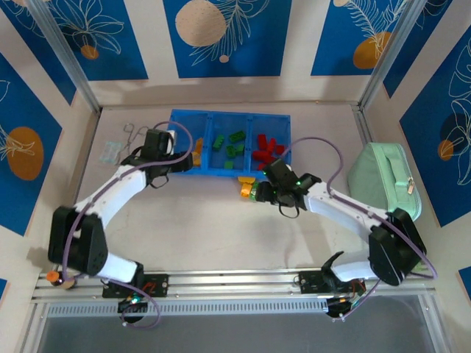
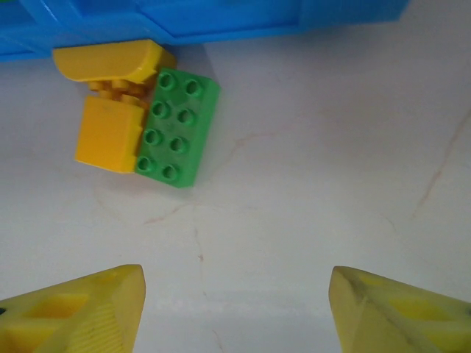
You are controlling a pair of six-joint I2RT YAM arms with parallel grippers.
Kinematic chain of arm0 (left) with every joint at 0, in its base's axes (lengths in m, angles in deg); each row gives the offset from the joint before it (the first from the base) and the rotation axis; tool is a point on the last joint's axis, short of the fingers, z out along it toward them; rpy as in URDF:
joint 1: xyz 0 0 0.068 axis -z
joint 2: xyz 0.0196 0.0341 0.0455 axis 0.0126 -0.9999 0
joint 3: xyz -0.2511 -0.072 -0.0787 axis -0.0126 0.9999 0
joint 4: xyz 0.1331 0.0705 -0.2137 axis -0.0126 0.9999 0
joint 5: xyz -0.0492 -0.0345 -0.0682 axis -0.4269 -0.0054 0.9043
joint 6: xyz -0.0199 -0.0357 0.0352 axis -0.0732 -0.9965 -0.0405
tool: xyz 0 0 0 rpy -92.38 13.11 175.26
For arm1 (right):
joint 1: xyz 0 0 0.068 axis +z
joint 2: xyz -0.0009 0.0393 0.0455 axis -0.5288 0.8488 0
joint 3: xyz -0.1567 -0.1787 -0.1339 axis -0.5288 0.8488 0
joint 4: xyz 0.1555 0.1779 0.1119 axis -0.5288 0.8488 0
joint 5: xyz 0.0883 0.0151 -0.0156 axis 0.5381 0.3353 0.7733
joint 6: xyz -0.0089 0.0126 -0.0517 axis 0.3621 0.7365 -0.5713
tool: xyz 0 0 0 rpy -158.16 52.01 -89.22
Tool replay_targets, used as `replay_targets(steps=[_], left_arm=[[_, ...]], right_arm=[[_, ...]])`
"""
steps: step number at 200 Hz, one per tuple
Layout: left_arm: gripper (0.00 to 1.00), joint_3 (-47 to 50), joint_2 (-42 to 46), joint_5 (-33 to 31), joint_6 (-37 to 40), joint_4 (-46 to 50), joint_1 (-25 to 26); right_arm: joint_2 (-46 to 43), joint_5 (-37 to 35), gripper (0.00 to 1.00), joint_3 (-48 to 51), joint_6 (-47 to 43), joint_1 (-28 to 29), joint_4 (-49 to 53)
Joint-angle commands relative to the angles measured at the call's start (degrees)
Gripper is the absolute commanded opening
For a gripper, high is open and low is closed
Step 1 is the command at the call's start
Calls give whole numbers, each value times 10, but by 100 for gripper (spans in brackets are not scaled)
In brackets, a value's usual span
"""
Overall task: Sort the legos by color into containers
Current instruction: Pick up the lego from the center of the table.
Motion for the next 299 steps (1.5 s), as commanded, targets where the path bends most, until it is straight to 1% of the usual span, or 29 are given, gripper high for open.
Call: replay_targets(steps=[1,40,82,125,151,205,238,259,274,280,299], left_arm=[[77,48,70,10,-27,-9,6],[78,121,184,13,-41,20,9],[78,189,270,8,-53,48,13],[78,228,321,5,-59,71,14],[78,242,337,4,-63,73,14],[77,236,357,-1,-67,83,14],[77,229,373,-3,-68,94,14],[76,225,381,-4,-69,102,15],[76,223,389,-5,-71,106,14],[76,223,393,-6,-71,108,14],[76,215,407,-8,-71,117,14]], right_arm=[[52,-12,68,-52,-13,14,26],[163,-15,68,-151,-26,36,50],[277,-23,68,-260,-35,47,105],[340,-32,68,-315,-33,50,131],[371,-29,67,-343,-37,53,142],[402,-17,61,-373,-43,73,149],[412,-12,50,-383,-43,85,150],[414,-10,36,-386,-43,90,150],[410,-8,29,-395,-48,97,147],[407,-5,27,-398,-53,99,141],[393,0,27,-421,-69,112,123]])
